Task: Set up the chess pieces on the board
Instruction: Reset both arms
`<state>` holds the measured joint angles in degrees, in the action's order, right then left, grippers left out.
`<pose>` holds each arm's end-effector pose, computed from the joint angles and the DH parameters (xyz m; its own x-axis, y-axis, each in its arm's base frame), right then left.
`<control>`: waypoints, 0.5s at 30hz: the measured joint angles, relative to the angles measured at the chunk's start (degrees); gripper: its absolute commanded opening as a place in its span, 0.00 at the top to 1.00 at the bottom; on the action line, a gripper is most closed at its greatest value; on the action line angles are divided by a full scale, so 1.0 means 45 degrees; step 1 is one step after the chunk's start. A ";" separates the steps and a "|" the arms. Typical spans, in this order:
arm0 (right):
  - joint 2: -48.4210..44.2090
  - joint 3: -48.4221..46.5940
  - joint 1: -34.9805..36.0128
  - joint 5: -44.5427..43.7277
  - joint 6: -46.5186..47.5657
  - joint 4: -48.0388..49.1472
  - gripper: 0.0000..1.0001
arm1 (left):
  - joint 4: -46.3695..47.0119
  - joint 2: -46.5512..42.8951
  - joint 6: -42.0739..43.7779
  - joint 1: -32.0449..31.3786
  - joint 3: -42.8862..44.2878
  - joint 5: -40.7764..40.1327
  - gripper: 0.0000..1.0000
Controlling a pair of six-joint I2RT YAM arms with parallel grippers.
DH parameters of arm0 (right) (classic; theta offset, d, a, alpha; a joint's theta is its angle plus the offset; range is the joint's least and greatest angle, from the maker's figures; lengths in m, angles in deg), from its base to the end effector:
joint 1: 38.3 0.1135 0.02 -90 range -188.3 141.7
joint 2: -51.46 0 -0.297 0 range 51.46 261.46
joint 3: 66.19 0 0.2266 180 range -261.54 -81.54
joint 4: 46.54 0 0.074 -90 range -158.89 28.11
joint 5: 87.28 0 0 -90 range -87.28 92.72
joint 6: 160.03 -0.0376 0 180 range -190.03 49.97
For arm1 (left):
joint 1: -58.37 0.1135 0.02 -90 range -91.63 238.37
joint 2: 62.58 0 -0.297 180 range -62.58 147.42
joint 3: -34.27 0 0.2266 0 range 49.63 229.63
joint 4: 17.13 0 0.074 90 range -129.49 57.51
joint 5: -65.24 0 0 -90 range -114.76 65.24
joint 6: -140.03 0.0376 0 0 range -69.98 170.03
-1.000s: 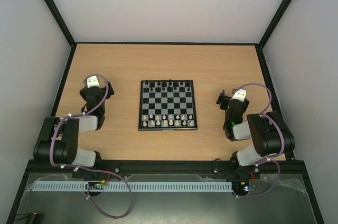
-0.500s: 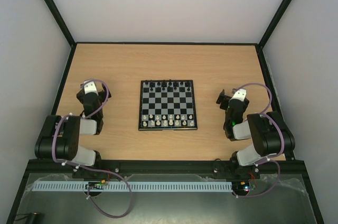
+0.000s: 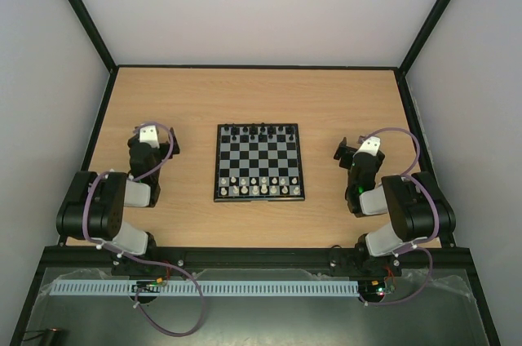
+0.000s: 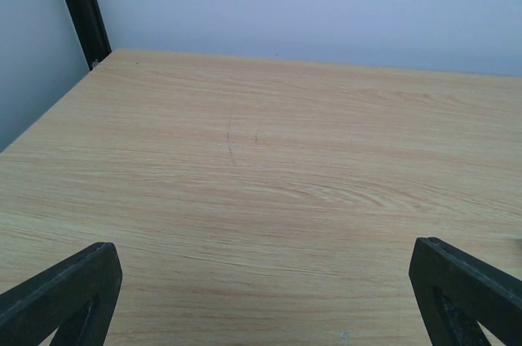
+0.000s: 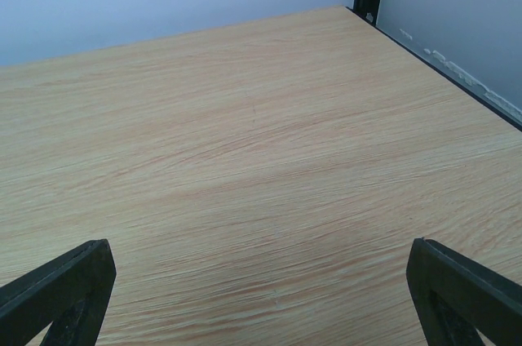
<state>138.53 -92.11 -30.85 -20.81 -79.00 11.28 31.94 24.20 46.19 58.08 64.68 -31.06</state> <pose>0.2225 0.0140 0.2053 -0.0138 0.1424 -0.9897 0.2819 0.9502 0.1327 0.2393 0.0029 0.2072 -0.1198 -0.0660 -0.9906 -0.1121 0.9923 -0.0525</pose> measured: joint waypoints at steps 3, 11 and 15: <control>0.0000 0.0000 0.0000 0.0010 0.0005 0.0000 0.01 | 0.0005 0.0049 0.0005 0.0053 0.0005 0.0214 0.00; 0.0000 -0.0015 -0.0005 0.0039 0.0000 -0.0005 0.01 | 0.0005 0.0068 0.0000 0.0165 0.0005 0.0466 0.01; 0.0000 -0.0044 -0.0053 0.0083 0.0000 -0.0005 0.02 | 0.0049 0.0068 0.0000 0.0165 0.0005 0.0520 0.00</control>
<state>138.53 -92.30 -31.09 -20.44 -79.00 11.25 32.16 24.51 46.19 58.82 64.70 -28.73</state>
